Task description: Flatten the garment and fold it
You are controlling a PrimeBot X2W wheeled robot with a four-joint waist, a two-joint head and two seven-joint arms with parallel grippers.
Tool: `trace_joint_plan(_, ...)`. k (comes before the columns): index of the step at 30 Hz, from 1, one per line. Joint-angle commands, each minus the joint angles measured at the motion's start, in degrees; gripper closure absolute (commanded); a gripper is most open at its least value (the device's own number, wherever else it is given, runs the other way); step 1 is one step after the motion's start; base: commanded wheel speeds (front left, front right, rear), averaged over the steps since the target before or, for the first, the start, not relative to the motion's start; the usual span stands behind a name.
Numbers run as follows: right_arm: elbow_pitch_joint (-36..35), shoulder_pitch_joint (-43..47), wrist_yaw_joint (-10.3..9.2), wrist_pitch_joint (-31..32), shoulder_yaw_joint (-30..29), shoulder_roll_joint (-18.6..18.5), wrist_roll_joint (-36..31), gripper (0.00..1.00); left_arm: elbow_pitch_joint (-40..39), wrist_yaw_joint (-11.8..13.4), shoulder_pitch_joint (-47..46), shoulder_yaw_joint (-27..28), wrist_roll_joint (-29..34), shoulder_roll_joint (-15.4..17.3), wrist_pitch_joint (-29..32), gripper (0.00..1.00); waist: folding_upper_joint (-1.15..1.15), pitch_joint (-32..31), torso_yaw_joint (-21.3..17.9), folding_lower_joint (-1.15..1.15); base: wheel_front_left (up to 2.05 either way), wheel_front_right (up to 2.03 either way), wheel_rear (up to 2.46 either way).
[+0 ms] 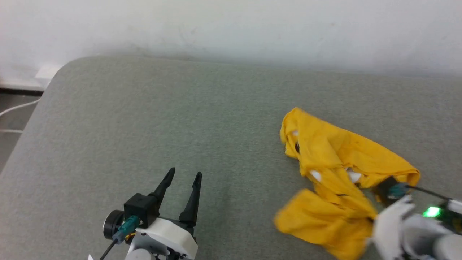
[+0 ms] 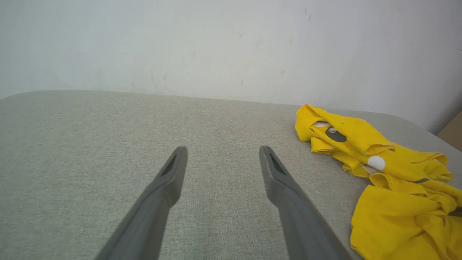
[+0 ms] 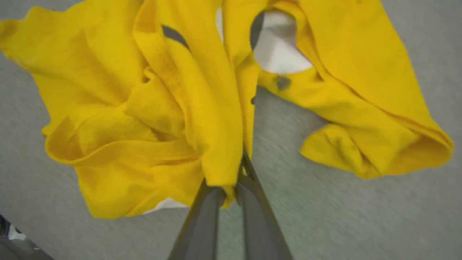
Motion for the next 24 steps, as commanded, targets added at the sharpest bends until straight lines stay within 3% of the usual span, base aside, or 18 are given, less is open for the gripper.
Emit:
trace_joint_plan(1, -3.73, 3.9, -0.14, 3.76, -5.21, -2.93, -1.64, 1.0, 0.51, -0.45, 0.22, -0.09, -0.38, 0.28, -0.22, 0.0, -0.01, -2.2, -5.06, 0.0, 0.0, 0.0, 0.0)
trace_joint_plan(3, -8.0, 7.53, -0.14, 6.57, -10.68, -2.74, -2.15, 1.0, 0.93, -0.82, -0.13, -0.56, -0.41, 0.18, -0.02, 0.0, -0.01, -2.3, -6.82, 0.0, 0.0, 0.0, 0.0)
trace_joint_plan(7, -12.57, 11.07, -0.14, 7.79, -14.84, -0.2, -2.62, 1.0, 1.55, -1.23, -0.85, -1.28, -0.87, -0.5, 0.84, 0.0, -0.01, -1.98, -9.5, 0.0, 0.0, 0.0, 0.0)
trace_joint_plan(8, -13.34, 11.74, -0.14, 7.43, -15.72, 0.79, -3.25, 0.0, 1.92, -1.48, -1.21, -1.84, -0.84, -0.7, 1.63, 0.0, -0.01, -1.8, -10.21, 0.0, 0.0, 0.0, 0.0)
trace_joint_plan(16, -20.18, 11.99, -0.14, 0.11, -19.57, 6.25, -6.37, 0.0, 4.56, -4.88, -7.97, -6.96, -0.3, -2.25, 8.2, 0.0, -0.01, 1.27, -15.01, 0.0, 0.0, 0.0, 0.0)
trace_joint_plan(24, -23.94, 10.56, -0.14, -6.44, -21.45, 10.22, -8.82, 0.0, 12.57, -4.45, -16.62, -7.92, -1.09, -3.28, 19.76, 0.0, -0.01, 5.53, -20.71, 0.0, 0.0, 0.0, 0.0)
